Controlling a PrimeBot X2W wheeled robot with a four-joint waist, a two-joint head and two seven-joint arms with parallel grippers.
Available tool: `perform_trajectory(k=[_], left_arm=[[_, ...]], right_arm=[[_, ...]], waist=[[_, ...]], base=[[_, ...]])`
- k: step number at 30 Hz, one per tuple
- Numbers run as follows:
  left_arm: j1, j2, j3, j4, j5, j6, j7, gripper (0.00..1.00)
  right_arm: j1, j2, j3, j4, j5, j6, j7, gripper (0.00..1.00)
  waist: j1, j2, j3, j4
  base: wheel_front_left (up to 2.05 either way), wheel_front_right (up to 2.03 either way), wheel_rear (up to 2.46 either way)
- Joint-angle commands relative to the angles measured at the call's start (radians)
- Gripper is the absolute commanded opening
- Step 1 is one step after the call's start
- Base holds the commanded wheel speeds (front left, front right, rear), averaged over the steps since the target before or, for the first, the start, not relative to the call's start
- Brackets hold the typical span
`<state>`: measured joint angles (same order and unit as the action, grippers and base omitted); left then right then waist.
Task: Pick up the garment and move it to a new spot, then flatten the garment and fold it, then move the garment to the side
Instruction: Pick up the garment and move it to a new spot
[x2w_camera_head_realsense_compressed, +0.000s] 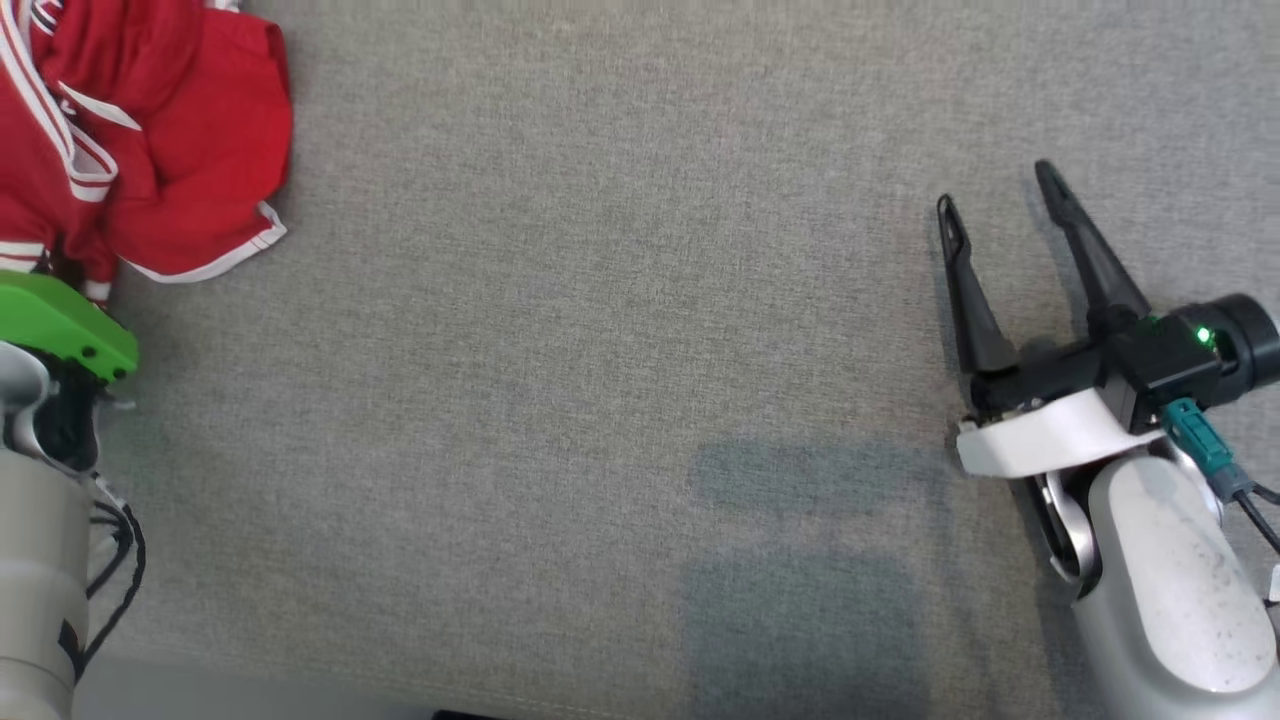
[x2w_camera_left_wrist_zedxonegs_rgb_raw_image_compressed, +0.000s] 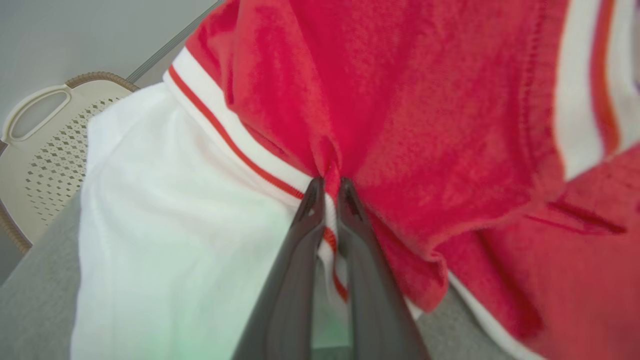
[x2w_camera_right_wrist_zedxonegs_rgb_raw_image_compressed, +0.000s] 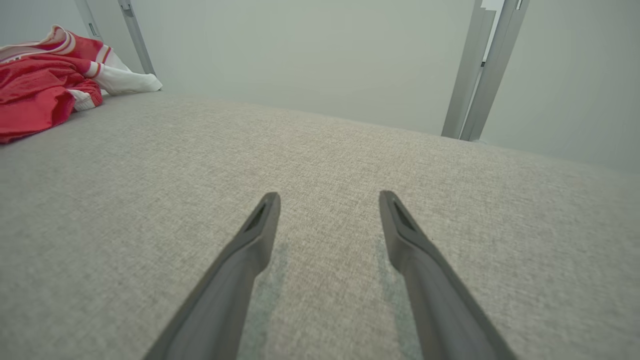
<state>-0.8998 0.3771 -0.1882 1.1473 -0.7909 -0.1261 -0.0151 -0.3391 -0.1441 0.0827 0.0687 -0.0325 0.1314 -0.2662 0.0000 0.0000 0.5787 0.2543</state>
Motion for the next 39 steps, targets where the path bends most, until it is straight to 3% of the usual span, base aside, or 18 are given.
perform_trajectory(k=[1, 7, 14, 20, 27, 33, 39], left_arm=[[0.043, -0.006, -0.010, 0.014, 0.011, -0.006, -0.010, 0.00], [0.098, 0.068, -0.020, -0.049, 0.019, -0.004, -0.131, 0.00], [0.138, 0.112, -0.050, -0.257, 0.046, 0.004, -0.155, 0.00], [0.157, 0.163, -0.074, -0.617, 0.089, 0.079, -0.087, 0.00], [0.149, 0.229, -0.094, -1.061, 0.094, 0.156, 0.113, 0.00], [0.097, 0.205, -0.150, -1.286, 0.085, 0.193, 0.247, 0.00], [0.085, 0.101, -0.237, -1.389, 0.075, 0.228, 0.293, 0.00]], right_arm=[[0.039, 0.002, -0.002, 0.022, 0.009, -0.001, 0.003, 1.00], [0.119, 0.043, -0.016, 0.031, 0.049, -0.001, 0.002, 1.00], [0.190, 0.076, -0.020, 0.030, 0.080, -0.001, 0.002, 1.00], [0.221, 0.087, -0.021, 0.025, 0.103, -0.001, 0.002, 1.00], [0.234, 0.092, -0.016, 0.016, 0.126, -0.001, 0.002, 1.00], [0.229, 0.093, -0.008, 0.003, 0.174, -0.001, 0.002, 1.00], [0.205, 0.093, -0.009, -0.012, 0.203, -0.001, 0.002, 1.00]], waist=[[0.0000, 0.0000, -0.084, 0.015], [0.0000, 0.0000, -0.257, 0.012], [0.0000, 0.0000, -0.378, -0.012], [0.0000, 0.0000, -0.443, -0.068], [0.0000, 0.0000, -0.471, -0.175], [0.0000, 0.0000, -0.467, -0.291], [0.0000, 0.0000, -0.446, -0.420]], base=[[0.00, 0.00, 0.00], [0.00, 0.00, 0.00], [0.00, 0.00, 0.00], [0.00, 0.00, 0.00], [0.00, 0.00, 0.00], [0.00, 0.00, 0.00], [0.00, 0.00, 0.00]])
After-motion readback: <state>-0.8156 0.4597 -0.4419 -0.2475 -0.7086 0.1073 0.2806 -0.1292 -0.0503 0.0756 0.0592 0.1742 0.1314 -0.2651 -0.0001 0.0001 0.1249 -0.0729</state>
